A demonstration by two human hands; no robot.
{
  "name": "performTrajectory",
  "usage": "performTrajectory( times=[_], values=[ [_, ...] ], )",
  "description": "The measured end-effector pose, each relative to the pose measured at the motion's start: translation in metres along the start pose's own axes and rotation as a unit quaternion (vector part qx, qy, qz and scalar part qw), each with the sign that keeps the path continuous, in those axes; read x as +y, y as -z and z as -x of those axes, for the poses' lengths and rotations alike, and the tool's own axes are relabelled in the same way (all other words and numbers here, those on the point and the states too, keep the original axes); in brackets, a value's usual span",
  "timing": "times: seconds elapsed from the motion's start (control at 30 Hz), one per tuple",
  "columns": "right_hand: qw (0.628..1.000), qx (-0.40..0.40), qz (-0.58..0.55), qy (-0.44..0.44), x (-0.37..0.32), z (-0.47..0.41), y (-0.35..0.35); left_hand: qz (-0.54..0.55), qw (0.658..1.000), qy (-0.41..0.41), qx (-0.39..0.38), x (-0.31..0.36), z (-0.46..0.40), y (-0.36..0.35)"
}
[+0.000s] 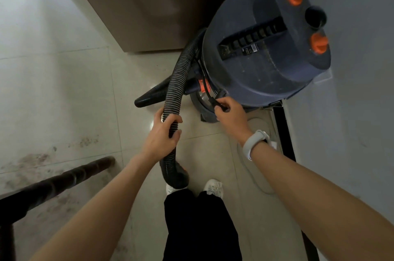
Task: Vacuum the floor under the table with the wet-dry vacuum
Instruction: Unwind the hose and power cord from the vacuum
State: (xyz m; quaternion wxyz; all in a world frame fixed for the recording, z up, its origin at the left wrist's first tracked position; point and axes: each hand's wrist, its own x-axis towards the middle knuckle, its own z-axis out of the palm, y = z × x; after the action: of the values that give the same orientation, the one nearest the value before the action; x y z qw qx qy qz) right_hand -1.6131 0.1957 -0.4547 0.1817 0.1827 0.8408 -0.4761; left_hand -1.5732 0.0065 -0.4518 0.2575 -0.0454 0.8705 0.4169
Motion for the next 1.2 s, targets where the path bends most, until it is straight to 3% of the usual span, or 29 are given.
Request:
performTrajectory(
  times=[0.13,0.2,0.37,0.6,0.8,1.07,1.2],
  values=[
    [0.992,-0.013,-0.087,-0.085,0.004,0.008,-0.022,0.203,0.976,0.071,0.021,0.011,0.002,-0.004],
    [0.978,-0.029,-0.163,-0.124,-0.001,0.011,-0.029,0.256,0.963,0.084,0.013,0.014,0.004,-0.001],
    [0.954,-0.07,-0.247,-0.157,-0.013,0.015,-0.031,0.273,0.956,0.109,0.013,0.006,0.014,0.01],
    [0.947,-0.112,-0.262,-0.145,-0.028,0.017,-0.042,0.307,0.945,0.105,-0.035,0.003,0.016,0.019],
    [0.967,-0.121,-0.186,-0.127,-0.028,0.02,-0.038,0.337,0.931,0.136,-0.024,0.003,0.014,0.01],
    [0.966,-0.097,-0.203,-0.126,-0.025,0.018,-0.043,0.346,0.928,0.131,0.046,0.009,0.011,0.002],
    [0.956,-0.114,-0.218,-0.161,-0.028,0.018,-0.051,0.386,0.908,0.155,0.051,0.004,0.013,0.006]
  ],
)
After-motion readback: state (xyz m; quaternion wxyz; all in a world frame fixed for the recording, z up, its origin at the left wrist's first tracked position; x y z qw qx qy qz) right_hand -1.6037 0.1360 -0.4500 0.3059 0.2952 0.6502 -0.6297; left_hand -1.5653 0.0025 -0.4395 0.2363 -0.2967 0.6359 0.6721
